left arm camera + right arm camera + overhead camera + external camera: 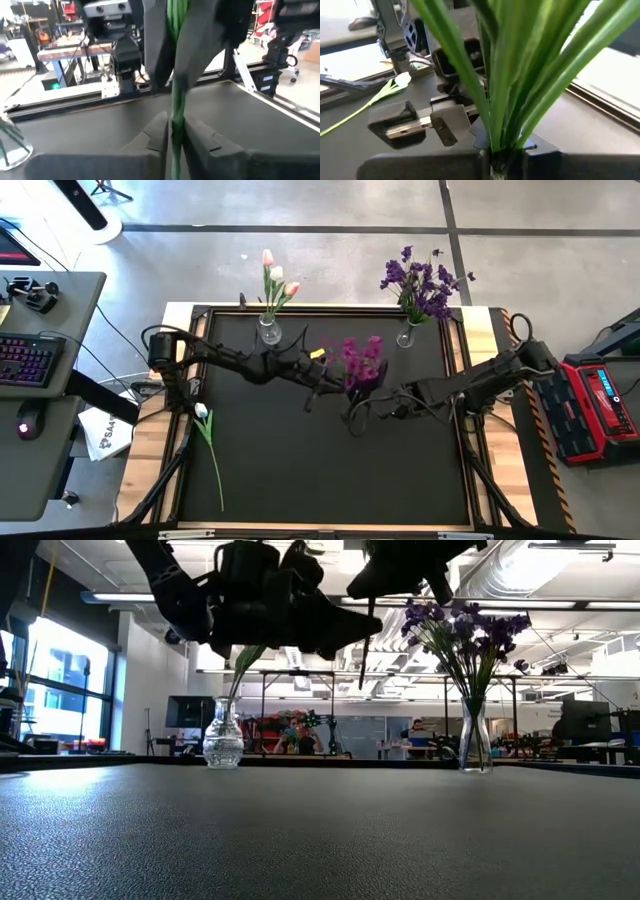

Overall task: Sort flowers into vase by color
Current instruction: Put the pink flowers into the right transparent vase

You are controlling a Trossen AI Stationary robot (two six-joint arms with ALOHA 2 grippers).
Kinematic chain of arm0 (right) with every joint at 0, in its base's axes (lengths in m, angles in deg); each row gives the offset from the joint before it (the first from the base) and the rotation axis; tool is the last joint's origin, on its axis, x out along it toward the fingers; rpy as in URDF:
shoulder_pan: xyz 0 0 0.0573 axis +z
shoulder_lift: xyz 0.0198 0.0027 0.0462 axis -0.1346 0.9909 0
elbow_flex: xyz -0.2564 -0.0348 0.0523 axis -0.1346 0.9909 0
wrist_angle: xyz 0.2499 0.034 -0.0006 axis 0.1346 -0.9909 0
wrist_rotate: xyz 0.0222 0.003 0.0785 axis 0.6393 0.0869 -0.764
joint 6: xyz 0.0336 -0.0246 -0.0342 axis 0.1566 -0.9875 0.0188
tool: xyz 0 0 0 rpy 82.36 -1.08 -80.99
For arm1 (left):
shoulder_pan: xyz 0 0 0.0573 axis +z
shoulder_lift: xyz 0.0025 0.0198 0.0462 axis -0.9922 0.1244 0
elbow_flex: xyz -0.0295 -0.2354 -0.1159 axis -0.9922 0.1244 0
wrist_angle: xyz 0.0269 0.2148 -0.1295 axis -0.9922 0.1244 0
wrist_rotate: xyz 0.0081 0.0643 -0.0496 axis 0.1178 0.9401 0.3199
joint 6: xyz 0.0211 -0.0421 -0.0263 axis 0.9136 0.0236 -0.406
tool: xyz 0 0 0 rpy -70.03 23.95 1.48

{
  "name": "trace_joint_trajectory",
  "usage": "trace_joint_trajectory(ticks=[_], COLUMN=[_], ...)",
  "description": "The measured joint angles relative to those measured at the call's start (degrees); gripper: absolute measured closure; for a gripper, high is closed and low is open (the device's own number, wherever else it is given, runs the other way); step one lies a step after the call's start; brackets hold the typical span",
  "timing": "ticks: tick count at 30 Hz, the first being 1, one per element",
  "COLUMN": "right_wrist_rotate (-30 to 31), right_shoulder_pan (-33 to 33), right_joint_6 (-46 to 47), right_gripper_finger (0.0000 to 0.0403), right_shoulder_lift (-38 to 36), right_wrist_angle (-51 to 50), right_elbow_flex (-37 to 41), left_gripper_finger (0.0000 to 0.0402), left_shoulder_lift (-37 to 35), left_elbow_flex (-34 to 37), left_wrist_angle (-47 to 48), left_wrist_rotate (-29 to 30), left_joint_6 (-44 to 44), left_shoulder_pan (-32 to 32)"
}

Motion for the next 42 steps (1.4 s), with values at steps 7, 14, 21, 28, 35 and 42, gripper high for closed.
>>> trace_joint_trajectory(ticks=[7,14,21,28,35,42], right_wrist_rotate=[1.94,9.13,15.57,23.38,20.35,9.28], right_shoulder_pan=[-0.01,-0.17,-3.89,-15.5,-29.8,-35.88], right_joint_6=[7.08,15.2,21.98,12.87,-0.51,-7.39], right_gripper_finger=[0.0399,0.0401,0.0402,0.0402,0.0403,0.0403], right_shoulder_lift=[0.02,-0.18,-12.74,-25.83,-26.25,-24.68], right_wrist_angle=[-7.36,-20.23,-42.15,-46.77,-39.84,-29.35], right_elbow_flex=[0.02,0.02,0.04,0.02,0.04,1.33], left_gripper_finger=[0.0286,0.024,0.0236,0.0236,0.0236,0.0236], left_shoulder_lift=[0.0,-0.59,-0.66,-0.7,-0.72,-0.72], left_elbow_flex=[0.0,0.02,2.01,3.67,4.07,4.07], left_wrist_angle=[9.02,18.98,22.26,20.0,17.27,16.96], left_wrist_rotate=[-0.02,-0.07,-0.01,-0.19,-0.29,-0.29], left_joint_6=[0.33,0.23,0.13,-0.36,-0.41,-1.26], left_shoulder_pan=[4.9,9.93,12.77,11.32,9.63,8.97])
